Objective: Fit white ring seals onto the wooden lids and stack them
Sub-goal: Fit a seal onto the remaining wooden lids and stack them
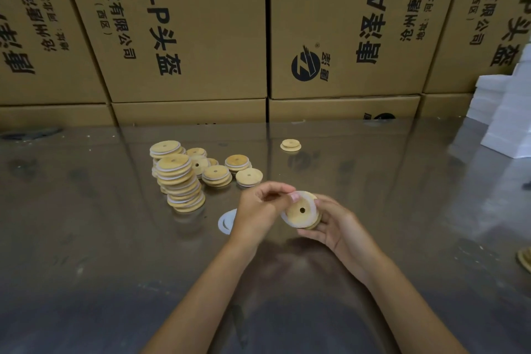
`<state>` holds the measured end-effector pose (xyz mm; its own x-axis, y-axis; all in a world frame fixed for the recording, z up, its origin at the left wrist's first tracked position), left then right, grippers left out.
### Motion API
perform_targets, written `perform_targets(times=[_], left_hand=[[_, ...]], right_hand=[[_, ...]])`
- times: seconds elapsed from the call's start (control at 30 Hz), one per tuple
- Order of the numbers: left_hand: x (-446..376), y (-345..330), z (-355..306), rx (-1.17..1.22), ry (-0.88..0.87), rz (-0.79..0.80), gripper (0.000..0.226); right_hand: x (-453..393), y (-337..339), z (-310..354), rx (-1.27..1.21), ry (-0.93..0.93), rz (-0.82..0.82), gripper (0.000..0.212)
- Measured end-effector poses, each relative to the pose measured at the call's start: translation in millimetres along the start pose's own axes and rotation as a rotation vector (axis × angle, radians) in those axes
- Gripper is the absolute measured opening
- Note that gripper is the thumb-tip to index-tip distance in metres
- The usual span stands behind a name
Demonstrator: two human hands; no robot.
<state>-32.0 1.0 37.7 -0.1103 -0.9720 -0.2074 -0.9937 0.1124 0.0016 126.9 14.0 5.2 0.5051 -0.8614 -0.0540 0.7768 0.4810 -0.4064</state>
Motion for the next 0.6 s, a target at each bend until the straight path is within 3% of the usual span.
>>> perform_targets(times=[0.1, 0.3, 0.6], left_hand=[[-1.2, 2.5, 3.1, -0.061, -0.002, -0.062, 0.011], [-3.5, 0.8, 9.5, -0.093, 0.033, -0.038, 0.009], [-8.7, 3.7, 5.9, -0.311, -0.028, 0.069, 0.031]], right_hand=[[0.9, -4.9, 0.6, 0.020, -0.018, 0.027, 0.035], [2.4, -10.5, -4.1, 0.329, 0.016, -0.013, 0.020], [-1.1, -6.4, -5.1, 0.290, 0.048, -0.054, 0.016]])
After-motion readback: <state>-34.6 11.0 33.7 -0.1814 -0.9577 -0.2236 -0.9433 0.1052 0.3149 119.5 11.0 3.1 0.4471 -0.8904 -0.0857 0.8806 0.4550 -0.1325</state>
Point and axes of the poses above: each hand's wrist, its own x-axis away from the middle knuckle, its own y-axis out of the back of the hand, z = x × y, the point moved 3 cm from there along -x, towards the middle knuckle, and after that the axes turned 14 degrees about z, right-handed, at the moved point
